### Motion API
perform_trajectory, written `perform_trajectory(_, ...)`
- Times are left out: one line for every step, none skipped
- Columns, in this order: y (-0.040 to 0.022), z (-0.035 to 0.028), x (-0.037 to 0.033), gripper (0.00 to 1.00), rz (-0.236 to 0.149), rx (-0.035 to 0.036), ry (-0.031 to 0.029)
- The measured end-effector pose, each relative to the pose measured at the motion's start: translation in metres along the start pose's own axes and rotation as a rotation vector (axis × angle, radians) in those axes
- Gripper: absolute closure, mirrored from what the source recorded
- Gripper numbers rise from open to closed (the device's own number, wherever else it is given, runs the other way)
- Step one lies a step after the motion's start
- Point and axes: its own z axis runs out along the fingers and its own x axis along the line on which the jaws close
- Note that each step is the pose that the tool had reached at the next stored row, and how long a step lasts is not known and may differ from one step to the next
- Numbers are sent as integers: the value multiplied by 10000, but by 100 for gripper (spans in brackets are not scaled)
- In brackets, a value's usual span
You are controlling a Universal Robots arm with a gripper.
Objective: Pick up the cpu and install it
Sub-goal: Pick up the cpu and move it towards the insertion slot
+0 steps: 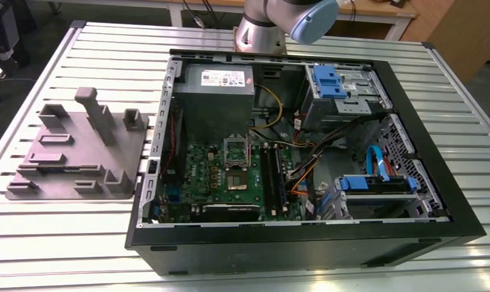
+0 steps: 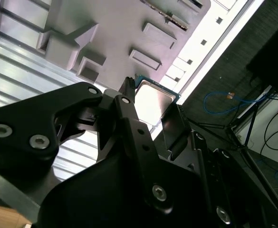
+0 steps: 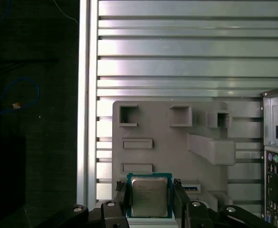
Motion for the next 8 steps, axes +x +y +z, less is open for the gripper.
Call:
perform_trajectory(0,-1,-1,53,0,0,1)
perform_trajectory(0,-1,-3,53,-1,0,1)
perform_trajectory(0,0,-5,53,-1,0,0)
perform_trajectory(0,-1,-7,53,-1,1,1)
perform_trajectory(0,-1,-10,53,-1,0,1)
perform_trajectory(0,0,-11,53,-1,0,1)
perform_trajectory(0,-1,-14,53,-1,0,1)
perform_trajectory(0,0,-16,53,-1,0,1)
